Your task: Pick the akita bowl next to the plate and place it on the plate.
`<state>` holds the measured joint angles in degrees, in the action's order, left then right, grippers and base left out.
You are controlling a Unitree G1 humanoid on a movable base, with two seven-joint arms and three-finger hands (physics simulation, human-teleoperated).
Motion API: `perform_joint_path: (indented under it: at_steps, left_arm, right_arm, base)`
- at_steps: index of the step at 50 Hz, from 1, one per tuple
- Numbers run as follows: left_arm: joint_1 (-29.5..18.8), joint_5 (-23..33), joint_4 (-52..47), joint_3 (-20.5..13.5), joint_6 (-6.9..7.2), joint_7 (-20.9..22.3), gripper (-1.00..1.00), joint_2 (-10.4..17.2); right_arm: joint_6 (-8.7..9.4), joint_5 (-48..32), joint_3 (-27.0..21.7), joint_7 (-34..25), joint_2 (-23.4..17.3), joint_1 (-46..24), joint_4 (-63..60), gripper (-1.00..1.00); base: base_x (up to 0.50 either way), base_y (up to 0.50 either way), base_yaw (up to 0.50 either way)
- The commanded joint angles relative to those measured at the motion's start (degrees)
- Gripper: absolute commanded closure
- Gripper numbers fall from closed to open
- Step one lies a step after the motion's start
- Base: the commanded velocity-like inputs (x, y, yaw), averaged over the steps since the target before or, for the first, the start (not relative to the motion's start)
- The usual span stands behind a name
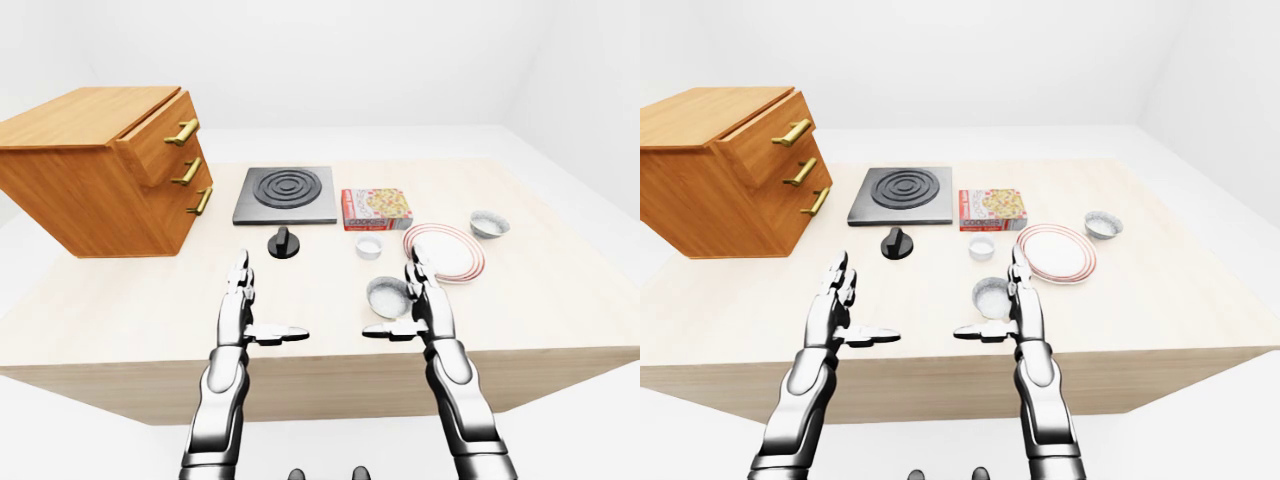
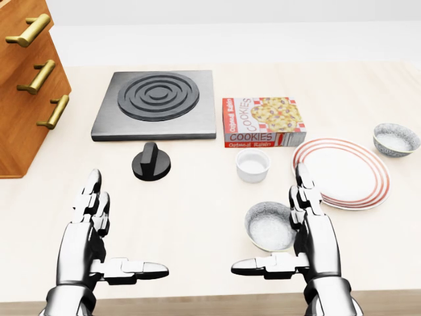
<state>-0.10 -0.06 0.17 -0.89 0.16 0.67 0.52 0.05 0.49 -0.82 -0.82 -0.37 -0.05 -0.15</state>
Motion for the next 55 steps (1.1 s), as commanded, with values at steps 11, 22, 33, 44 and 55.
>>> perform_joint_path:
  at_steps: [11,22,33,44,55]
  left_arm:
    - [0.05,0.83,0.4,-1.54,-0.22,1.33,-1.0,0.87]
    - [0.22,1.01,-0.41,-1.29,0.49,1.2,-1.0,0.73]
    - [0.16,0.79,-0.51,-1.15,0.97,1.26,-1.0,0.62]
    - [0.28,0.58,-0.33,-1.22,0.71,1.35,-1.0,0.64]
    - [0.36,0.41,0.87,-1.26,-0.48,1.58,-1.0,0.68]
  right_arm:
    - [-1.02,0.36,-1.08,-1.0,-0.55,0.06,-0.25,-1.0]
    - [-0.85,0.49,-1.04,-1.09,-0.51,0.53,-1.51,-1.0]
    - [-1.51,0.01,-0.96,-0.78,-0.44,0.71,-1.59,-1.0]
    - [-2.0,-0.15,-1.1,-0.54,-0.52,0.61,-1.19,-1.0]
    - [-2.01,-0.28,-1.15,-0.38,-0.55,0.44,-0.89,-1.0]
  base:
    - [0.0,0.0,0.0]
    - [0.0,0.0,0.0]
    - [-0.01,-0.25,0.0]
    - [-0.03,-0.4,0.0]
    - [-0.03,-0.4,0.0]
